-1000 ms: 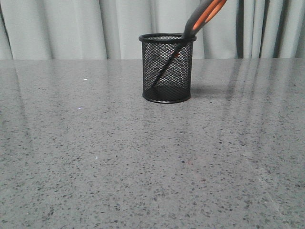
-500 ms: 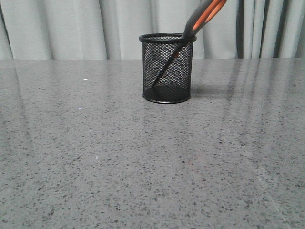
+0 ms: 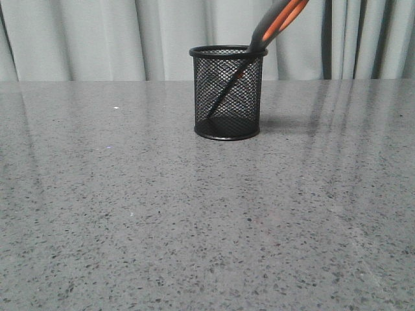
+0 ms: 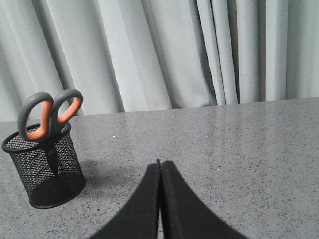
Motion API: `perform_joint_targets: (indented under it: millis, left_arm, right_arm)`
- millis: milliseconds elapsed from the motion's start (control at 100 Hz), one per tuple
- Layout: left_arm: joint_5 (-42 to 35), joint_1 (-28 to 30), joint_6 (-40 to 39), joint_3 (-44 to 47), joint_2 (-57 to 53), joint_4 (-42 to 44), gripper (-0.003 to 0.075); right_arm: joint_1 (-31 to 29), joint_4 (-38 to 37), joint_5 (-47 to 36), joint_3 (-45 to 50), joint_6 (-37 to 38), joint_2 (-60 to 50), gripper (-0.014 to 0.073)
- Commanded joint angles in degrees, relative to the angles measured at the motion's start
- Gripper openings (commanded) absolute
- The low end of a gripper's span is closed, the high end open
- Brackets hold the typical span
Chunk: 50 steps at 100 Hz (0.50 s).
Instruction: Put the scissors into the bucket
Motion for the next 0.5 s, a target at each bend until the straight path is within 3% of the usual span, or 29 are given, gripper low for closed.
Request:
perform_joint_targets:
  millis: [0, 180, 280, 370, 490]
  left_arm:
    - [-4.46, -0.52, -0.63, 1.51, -1.48, -0.11, -0.0021]
    - [-4.46, -0.52, -0.63, 1.51, -1.48, -0.11, -0.0021]
    - [-4.46, -0.52, -0.63, 1.51, -1.48, -0.11, -0.0021]
    - [-4.46, -0.52, -0.63, 1.51, -1.48, -0.11, -0.0021]
    - [-4.46, -0.52, -0.63, 1.51, -1.48, -0.11, -0.0021]
  right_arm:
    - [-0.30, -0.17, -4.37, -1.57, -0.39, 0.46, -0.0051]
    - [-0.39, -1.23, -3.72, -1.57, -0.39, 0.34, -0.0051]
    - [-1.45, -11.02, 1.97, -1.57, 1.40, -1.54, -0.0051]
    - [-4.44, -17.32, 7.42, -1.57, 8.38, -3.59, -0.0051]
    - [-6.34, -23.73, 6.28, 1.51, 10.53, -7.29, -0.0051]
